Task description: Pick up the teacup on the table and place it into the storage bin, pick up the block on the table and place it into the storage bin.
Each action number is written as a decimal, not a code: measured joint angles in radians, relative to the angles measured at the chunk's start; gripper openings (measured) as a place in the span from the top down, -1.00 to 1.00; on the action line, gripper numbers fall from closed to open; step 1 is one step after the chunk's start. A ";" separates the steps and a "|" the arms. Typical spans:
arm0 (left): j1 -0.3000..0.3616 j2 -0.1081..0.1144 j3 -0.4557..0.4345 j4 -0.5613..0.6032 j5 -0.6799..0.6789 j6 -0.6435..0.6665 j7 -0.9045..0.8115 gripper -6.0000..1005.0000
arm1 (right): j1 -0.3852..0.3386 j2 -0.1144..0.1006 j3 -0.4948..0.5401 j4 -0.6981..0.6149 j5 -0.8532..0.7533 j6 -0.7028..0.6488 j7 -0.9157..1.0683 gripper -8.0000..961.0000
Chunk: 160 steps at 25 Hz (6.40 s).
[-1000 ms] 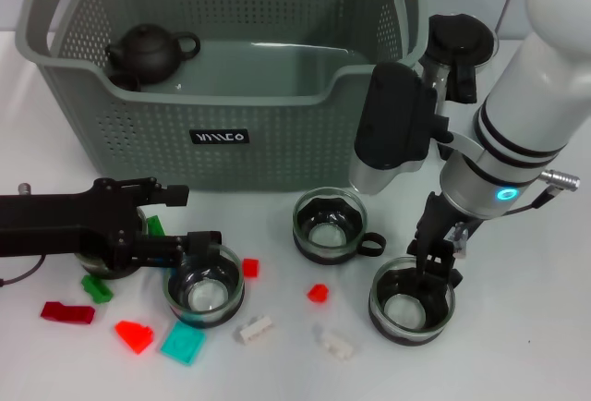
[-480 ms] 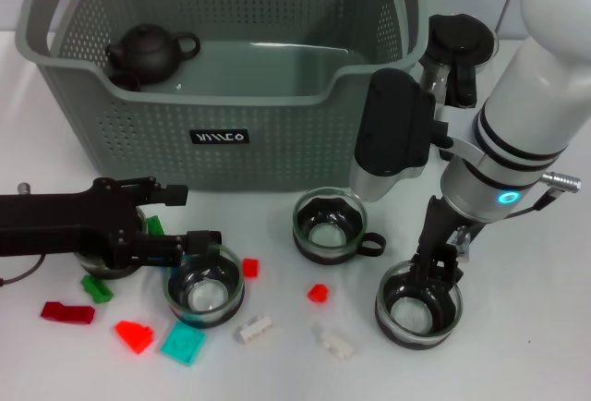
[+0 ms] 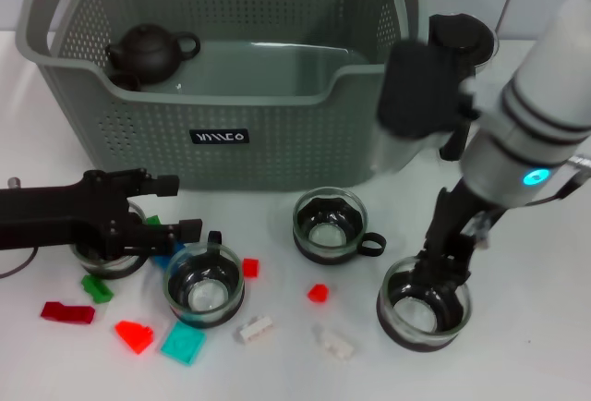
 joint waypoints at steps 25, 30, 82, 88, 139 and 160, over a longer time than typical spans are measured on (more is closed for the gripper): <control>0.010 -0.002 -0.095 -0.036 -0.096 0.004 0.039 -0.71 | 0.136 -0.014 0.567 -0.355 0.201 0.015 -0.057 0.87; 0.023 -0.005 -0.103 -0.047 -0.104 -0.002 0.040 -0.71 | 0.157 -0.008 0.531 -0.294 0.145 0.274 -0.001 0.87; 0.053 -0.029 -0.119 -0.080 -0.107 -0.042 0.042 -0.71 | 0.409 0.001 0.362 0.700 -0.004 1.010 0.011 0.87; 0.053 -0.029 -0.119 -0.080 -0.107 -0.052 0.041 -0.71 | 0.409 0.003 0.362 0.710 -0.004 1.006 0.005 0.87; 0.039 -0.026 -0.119 -0.080 -0.130 -0.077 0.038 -0.71 | 0.220 -0.004 0.388 -0.211 0.205 -0.205 -0.211 -0.36; 0.043 -0.029 -0.119 -0.090 -0.130 -0.089 0.042 -0.71 | 0.210 0.003 0.058 0.172 0.134 0.037 -0.226 -0.35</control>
